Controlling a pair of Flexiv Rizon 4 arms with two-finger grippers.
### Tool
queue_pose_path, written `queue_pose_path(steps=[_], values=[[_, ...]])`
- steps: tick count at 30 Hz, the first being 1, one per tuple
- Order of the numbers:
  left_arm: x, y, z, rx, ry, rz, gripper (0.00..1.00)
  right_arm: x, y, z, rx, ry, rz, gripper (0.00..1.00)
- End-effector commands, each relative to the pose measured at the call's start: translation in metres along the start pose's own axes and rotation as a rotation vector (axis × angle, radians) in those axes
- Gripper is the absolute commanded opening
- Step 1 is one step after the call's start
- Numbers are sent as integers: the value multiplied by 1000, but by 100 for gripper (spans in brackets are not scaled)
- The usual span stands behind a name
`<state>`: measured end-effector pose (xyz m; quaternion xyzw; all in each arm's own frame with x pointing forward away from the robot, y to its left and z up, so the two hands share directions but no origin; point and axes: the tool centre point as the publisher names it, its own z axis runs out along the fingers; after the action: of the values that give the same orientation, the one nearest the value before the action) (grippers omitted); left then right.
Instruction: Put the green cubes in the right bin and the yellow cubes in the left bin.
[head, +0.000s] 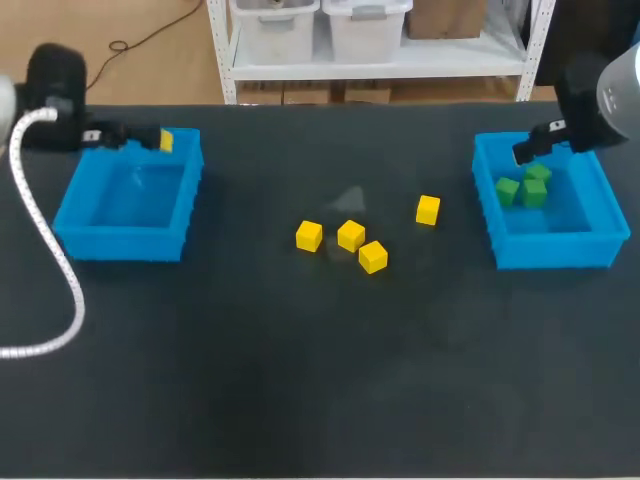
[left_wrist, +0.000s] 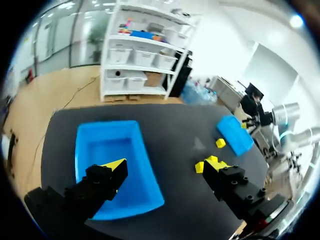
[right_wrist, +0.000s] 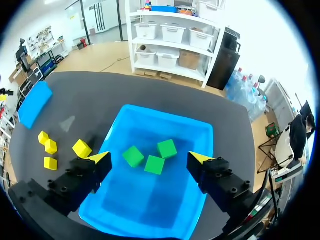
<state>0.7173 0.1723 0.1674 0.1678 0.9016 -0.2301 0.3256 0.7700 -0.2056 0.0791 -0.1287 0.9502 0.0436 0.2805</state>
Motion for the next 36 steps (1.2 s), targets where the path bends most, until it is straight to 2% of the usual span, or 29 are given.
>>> queue_pose_path(steps=[1,6,10,14,19,22,36], values=[[-39,-24,42,-14,190,66,100,1,1,0,5,-6,1,100],[-40,-71,73,-3,322,107,100,1,1,0,5,-6,1,100],[-31,-105,93,-1,417,175,100,1,1,0,5,-6,1,100],[-14,-122,110,-5,517,229,100,1,1,0,5,-6,1,100],[14,-125,131,-82,626,283,100,1,1,0,5,-6,1,100],[28,-125,143,-76,674,274,100,1,1,0,5,-6,1,100],[71,-131,176,-103,796,279,100,1,1,0,5,-6,1,100]])
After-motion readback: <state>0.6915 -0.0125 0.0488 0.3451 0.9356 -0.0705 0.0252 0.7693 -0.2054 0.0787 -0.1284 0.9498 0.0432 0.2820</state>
